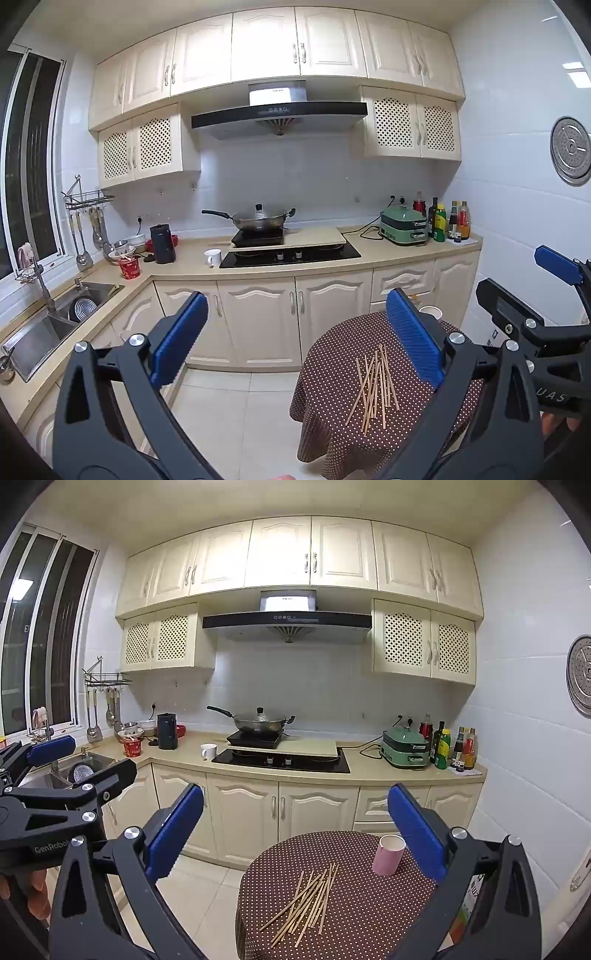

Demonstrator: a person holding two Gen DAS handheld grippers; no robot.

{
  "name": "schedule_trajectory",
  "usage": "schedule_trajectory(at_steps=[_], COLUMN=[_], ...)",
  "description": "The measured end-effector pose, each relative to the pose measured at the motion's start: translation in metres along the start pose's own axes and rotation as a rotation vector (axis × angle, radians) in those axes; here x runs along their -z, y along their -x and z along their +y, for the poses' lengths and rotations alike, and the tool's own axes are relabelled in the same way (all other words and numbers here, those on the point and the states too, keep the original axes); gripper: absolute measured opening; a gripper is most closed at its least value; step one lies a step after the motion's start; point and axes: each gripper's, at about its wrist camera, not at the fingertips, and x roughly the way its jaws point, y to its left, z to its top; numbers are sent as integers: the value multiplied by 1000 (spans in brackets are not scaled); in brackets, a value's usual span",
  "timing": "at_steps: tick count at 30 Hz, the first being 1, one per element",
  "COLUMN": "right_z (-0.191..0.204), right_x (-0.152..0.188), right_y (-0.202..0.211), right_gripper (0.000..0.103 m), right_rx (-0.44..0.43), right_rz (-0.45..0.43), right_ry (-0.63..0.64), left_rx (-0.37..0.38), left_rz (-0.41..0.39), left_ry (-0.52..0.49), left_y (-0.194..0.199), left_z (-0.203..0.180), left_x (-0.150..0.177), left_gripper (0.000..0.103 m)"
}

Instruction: Organize utensils

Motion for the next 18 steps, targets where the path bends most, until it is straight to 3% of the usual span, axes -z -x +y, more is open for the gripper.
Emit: schedule_trajectory(at_steps=[18], right_z=[-3], right_x=[-1], right_y=[4], right_gripper=[96], right_rx=[-1], right_rz=[3], right_ry=[-7], left_rx=[-2], left_rz=[-6], left_ry=[-3], left_y=[-1], left_z=[2], left_x=[-1], left_gripper=[95])
